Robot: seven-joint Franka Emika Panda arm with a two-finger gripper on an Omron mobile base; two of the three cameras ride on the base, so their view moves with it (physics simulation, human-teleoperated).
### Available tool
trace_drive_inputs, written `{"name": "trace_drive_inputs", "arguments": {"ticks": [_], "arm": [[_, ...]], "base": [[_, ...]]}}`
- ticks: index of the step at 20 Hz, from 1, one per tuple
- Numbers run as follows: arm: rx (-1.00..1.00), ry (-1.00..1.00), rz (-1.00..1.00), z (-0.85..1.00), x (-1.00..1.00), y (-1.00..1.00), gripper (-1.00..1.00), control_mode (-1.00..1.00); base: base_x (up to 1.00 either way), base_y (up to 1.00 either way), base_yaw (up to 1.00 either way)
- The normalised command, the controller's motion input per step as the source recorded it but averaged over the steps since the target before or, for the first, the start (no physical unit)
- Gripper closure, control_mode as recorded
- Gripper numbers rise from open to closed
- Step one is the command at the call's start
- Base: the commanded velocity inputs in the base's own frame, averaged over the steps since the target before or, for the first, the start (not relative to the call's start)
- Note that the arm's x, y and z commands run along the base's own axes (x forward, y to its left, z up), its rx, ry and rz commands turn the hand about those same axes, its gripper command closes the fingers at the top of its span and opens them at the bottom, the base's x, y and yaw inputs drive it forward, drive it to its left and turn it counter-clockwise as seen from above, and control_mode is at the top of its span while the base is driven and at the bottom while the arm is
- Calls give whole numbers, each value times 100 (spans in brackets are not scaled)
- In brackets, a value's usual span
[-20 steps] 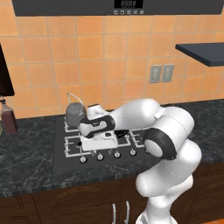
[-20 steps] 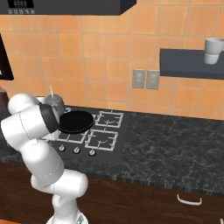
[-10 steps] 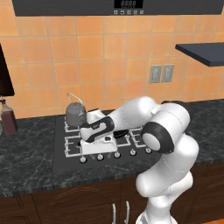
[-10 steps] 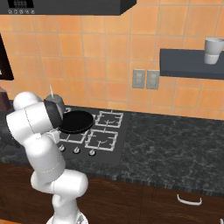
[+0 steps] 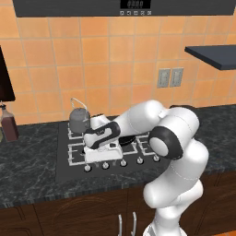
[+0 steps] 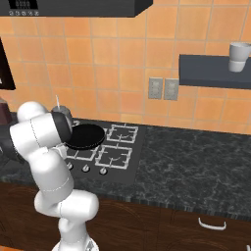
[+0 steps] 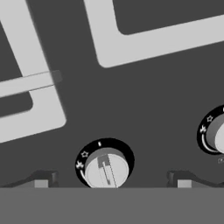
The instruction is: Pick the kettle from the counter and place it on a stove burner. Then turn the burner on.
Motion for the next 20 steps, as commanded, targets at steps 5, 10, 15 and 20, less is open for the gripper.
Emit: {"name": "trace_drive_inputs", "arguments": {"ticks": [5,10,15,20], "arm": [[0,0,0,-13,2,0,-100,-100],[0,0,0,-11,0,0,100,-100],[0,0,0,0,0,0,100,-100],[0,0,0,0,0,0,100,-100]], "base": [[0,0,0],[0,0,0],[0,0,0],[0,0,0]]}}
